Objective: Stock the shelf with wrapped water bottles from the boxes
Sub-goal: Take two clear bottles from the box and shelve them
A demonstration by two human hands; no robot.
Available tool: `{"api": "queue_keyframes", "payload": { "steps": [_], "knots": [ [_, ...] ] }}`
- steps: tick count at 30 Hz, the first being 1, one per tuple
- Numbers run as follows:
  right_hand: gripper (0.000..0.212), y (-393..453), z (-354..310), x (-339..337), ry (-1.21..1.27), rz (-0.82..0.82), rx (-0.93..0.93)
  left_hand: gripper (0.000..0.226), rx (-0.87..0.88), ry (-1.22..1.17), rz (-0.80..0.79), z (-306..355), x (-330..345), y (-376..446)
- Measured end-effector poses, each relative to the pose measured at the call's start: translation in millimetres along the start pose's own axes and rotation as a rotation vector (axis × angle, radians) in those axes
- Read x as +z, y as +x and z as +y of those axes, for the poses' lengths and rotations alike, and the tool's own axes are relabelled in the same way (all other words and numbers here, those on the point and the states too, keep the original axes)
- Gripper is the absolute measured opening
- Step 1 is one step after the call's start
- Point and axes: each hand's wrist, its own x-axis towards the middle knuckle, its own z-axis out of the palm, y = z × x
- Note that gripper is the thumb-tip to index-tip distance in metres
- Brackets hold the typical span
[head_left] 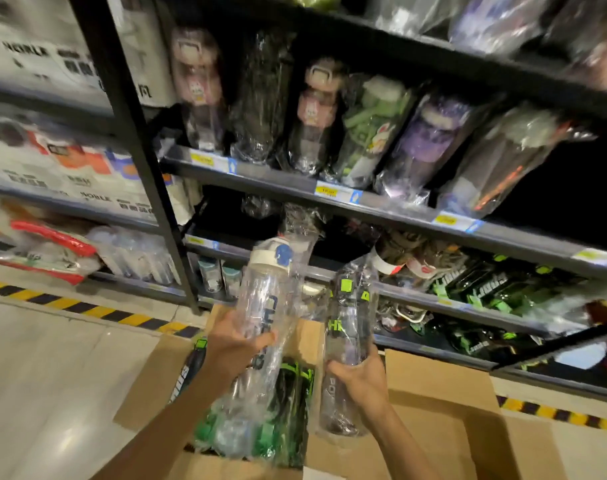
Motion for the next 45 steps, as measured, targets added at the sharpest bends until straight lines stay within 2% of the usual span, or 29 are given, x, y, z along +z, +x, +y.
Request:
{"api": "queue_keyframes", "payload": {
  "steps": [1,3,4,6,7,10,11,13,14,15,17,18,20,22,25,26,28,31,34,41,45],
  "knots": [
    [0.091,-8,-17,-9,0.014,-0.006,-0.034,0.052,0.026,-0.047,-0.002,21,-9,-8],
    [0.109,-36,-60,-28,0.035,-0.028,-0.093,0.070,0.083,-0.136,-0.020,61,-25,-25],
    [0.107,-49,-81,-38,0.054,-0.034,-0.125,0.073,0.111,-0.187,-0.029,78,-32,-32],
    [0.082,-73,-117,-60,0.095,-0.035,-0.192,0.078,0.179,-0.235,-0.037,111,-45,-46],
    [0.078,-85,-133,-71,0.102,-0.027,-0.229,0.080,0.225,-0.234,-0.037,127,-51,-55],
    [0.107,-117,-171,-102,0.142,-0.005,-0.325,0.075,0.323,-0.240,-0.031,175,-64,-81],
    [0.106,-128,-183,-115,0.163,0.007,-0.363,0.072,0.349,-0.242,-0.032,193,-68,-92],
    [0.082,-143,-207,-142,0.177,0.041,-0.424,0.068,0.411,-0.264,-0.049,226,-71,-111],
    [0.077,-152,-218,-156,0.165,0.055,-0.449,0.068,0.441,-0.278,-0.064,241,-71,-120],
    [0.085,-161,-229,-170,0.147,0.072,-0.479,0.068,0.465,-0.288,-0.072,258,-71,-131],
    [0.129,-174,-248,-195,0.134,0.117,-0.527,0.066,0.515,-0.312,-0.073,289,-68,-147],
    [0.144,-183,-258,-207,0.128,0.133,-0.549,0.065,0.541,-0.309,-0.074,304,-67,-154],
    [0.153,-195,-275,-233,0.130,0.157,-0.596,0.068,0.595,-0.306,-0.068,333,-63,-166],
    [0.143,-209,-292,-254,0.122,0.186,-0.652,0.077,0.638,-0.302,-0.077,357,-61,-176],
    [0.103,-228,-312,-277,0.120,0.223,-0.711,0.065,0.689,-0.275,-0.076,388,-65,-188],
    [0.096,-232,-320,-283,0.149,0.230,-0.723,0.066,0.702,-0.263,-0.076,398,-69,-190],
    [0.091,-239,-336,-290,0.198,0.219,-0.765,0.075,0.726,-0.235,-0.061,418,-81,-192],
    [0.084,-247,-367,-292,0.216,0.236,-0.836,0.063,0.796,-0.231,-0.031,448,-104,-192],
    [0.063,-254,-400,-287,0.214,0.232,-0.892,0.053,0.869,-0.266,-0.012,476,-130,-189],
    [0.054,-256,-491,-246,0.235,0.260,-0.926,0.048,0.952,-0.283,0.037,516,-199,-157],
    [0.098,-265,-560,-219,0.254,0.231,-0.971,0.052,0.992,-0.254,0.123,531,-248,-136]
  ]
}}
